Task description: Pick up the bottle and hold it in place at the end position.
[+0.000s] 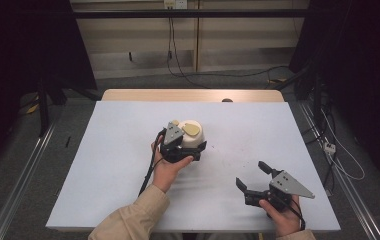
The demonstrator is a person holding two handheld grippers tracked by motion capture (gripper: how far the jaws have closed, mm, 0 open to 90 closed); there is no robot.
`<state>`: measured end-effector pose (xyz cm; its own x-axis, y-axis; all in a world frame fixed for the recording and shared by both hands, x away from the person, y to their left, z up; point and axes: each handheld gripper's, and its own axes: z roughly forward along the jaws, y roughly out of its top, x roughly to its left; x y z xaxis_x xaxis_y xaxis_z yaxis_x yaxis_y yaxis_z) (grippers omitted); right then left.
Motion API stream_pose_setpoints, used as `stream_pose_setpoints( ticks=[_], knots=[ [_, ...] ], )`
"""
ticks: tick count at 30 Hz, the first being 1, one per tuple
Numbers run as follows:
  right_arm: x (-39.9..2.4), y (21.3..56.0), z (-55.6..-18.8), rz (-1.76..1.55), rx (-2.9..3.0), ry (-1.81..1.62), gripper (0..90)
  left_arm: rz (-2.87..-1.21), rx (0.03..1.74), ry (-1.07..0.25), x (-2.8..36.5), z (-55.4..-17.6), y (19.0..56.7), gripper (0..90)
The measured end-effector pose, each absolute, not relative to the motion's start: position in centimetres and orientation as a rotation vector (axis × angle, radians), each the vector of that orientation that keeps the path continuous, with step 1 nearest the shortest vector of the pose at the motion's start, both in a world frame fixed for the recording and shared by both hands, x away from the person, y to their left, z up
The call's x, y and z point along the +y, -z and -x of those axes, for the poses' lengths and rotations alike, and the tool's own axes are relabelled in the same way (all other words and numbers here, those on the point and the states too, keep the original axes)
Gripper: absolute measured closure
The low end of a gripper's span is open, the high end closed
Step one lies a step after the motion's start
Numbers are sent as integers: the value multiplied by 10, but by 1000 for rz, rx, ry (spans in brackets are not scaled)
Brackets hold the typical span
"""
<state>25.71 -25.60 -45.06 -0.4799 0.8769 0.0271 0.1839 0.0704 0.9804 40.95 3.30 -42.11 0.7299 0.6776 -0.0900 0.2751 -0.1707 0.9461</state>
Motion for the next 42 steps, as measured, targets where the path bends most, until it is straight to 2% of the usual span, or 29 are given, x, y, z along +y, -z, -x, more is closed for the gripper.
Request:
stream_pose_setpoints(
  ticks=[42],
  knots=[
    [-257,451,-257,-1060,1741,-1456,49,-1749,822,-457,33,-432,422,53]
  ],
)
